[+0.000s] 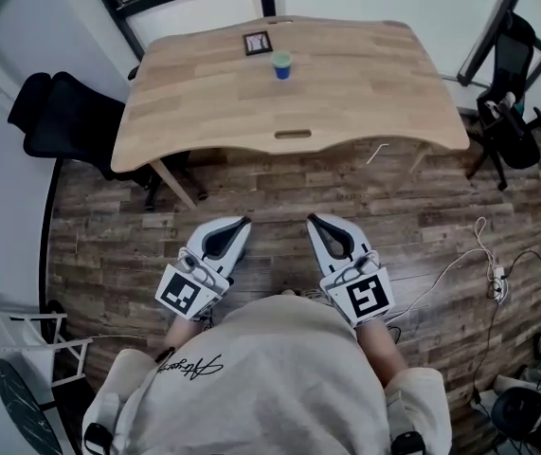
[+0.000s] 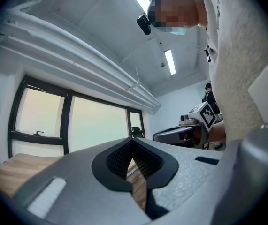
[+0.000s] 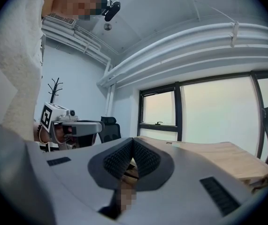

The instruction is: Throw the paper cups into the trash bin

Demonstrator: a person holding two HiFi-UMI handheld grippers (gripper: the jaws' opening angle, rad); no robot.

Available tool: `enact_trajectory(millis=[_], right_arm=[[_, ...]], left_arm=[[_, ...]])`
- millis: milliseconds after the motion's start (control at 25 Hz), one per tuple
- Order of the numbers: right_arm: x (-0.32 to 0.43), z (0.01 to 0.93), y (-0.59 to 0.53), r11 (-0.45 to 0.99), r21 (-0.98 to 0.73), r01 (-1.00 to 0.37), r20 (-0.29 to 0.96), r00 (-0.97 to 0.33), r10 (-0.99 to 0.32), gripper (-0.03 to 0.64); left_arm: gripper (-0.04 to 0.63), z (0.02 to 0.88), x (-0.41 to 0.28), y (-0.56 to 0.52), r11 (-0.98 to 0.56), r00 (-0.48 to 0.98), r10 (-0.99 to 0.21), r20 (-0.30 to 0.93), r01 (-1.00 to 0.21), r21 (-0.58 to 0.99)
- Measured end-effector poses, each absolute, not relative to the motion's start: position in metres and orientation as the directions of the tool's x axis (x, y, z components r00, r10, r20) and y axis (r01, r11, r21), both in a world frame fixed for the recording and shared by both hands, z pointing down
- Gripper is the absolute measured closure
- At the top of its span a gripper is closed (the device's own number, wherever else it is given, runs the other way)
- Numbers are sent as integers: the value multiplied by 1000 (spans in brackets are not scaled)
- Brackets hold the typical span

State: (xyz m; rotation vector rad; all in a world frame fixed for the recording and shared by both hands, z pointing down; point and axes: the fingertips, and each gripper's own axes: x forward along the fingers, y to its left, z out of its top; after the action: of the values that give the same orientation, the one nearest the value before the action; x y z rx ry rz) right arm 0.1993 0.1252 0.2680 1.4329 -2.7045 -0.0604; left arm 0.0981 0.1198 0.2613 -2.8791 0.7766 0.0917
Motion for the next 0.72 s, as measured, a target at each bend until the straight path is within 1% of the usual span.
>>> enact_trajectory(millis=[240, 480, 720], right_arm=[[206, 275, 128, 536, 68, -842, 83, -530, -844, 606], [216, 274, 123, 519, 65, -852, 64, -515, -855, 606], [220, 273, 100, 527, 77, -846, 76, -522, -850, 606]], left_arm=[[592, 265, 101, 118, -861, 870, -486, -84, -493, -125], [592, 266, 104, 111, -861, 872, -480, -95, -490, -137], [592, 264, 106, 91, -851, 863, -495, -102, -505, -141]])
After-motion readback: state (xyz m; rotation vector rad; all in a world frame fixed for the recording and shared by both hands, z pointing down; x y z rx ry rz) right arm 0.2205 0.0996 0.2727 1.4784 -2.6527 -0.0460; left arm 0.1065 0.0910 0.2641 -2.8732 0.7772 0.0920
